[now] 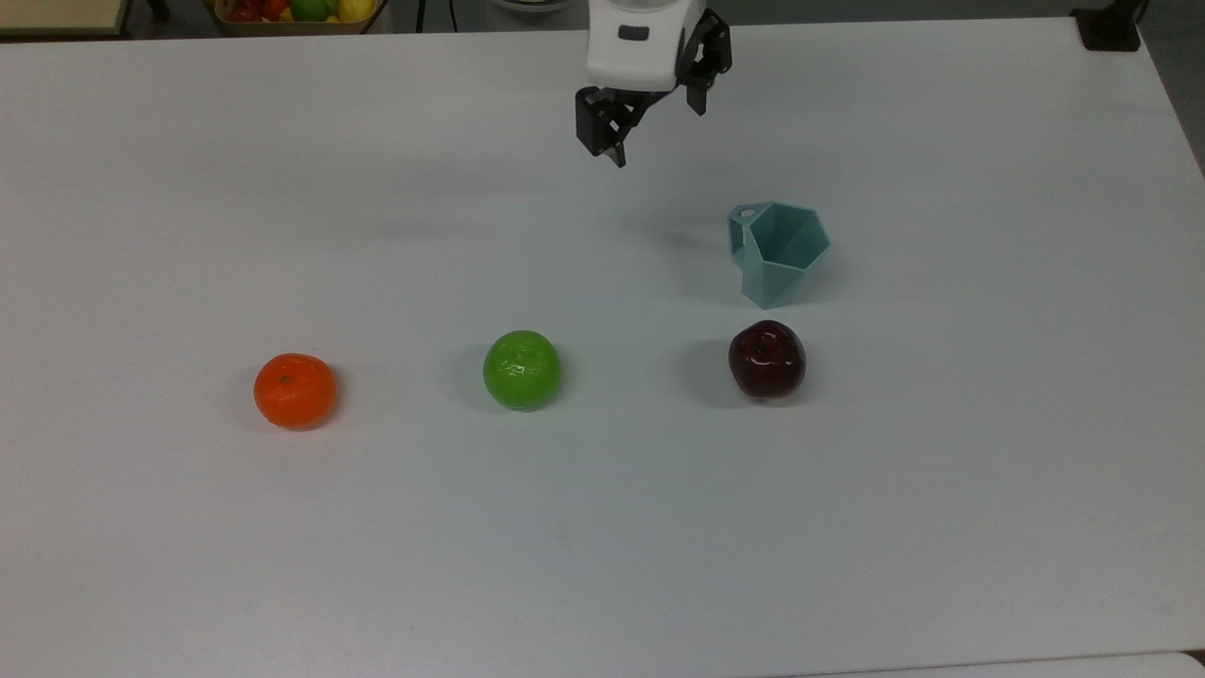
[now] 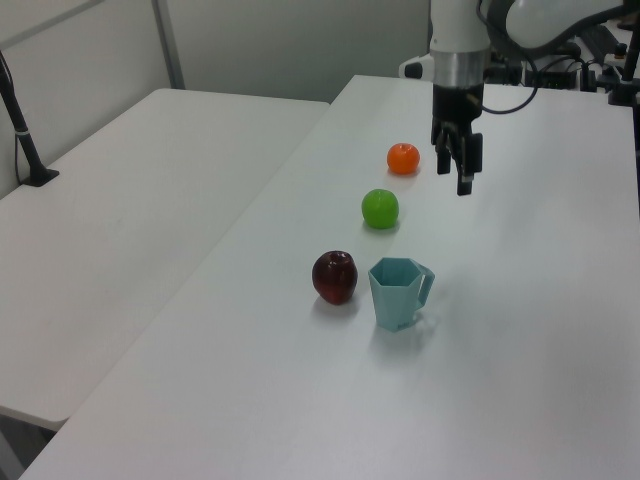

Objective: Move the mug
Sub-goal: 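Move the open gripper toward the teal mug's rim, then lower the gripper onto the mug rim and close it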

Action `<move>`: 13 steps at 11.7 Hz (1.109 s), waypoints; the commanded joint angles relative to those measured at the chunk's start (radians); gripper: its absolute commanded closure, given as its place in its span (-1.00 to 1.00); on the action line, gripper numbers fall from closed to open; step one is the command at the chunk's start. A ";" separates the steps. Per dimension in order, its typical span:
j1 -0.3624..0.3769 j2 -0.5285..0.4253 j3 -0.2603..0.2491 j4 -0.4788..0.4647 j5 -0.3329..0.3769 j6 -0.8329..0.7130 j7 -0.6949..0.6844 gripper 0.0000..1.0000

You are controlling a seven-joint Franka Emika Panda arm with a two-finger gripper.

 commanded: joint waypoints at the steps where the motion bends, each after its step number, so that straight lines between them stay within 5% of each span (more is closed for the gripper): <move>1: 0.059 0.001 0.002 -0.044 0.004 0.074 -0.030 -1.00; 5: 0.116 0.043 0.002 -0.107 -0.004 0.238 0.002 -0.97; 13: 0.156 0.144 0.004 -0.104 -0.096 0.320 0.081 -0.64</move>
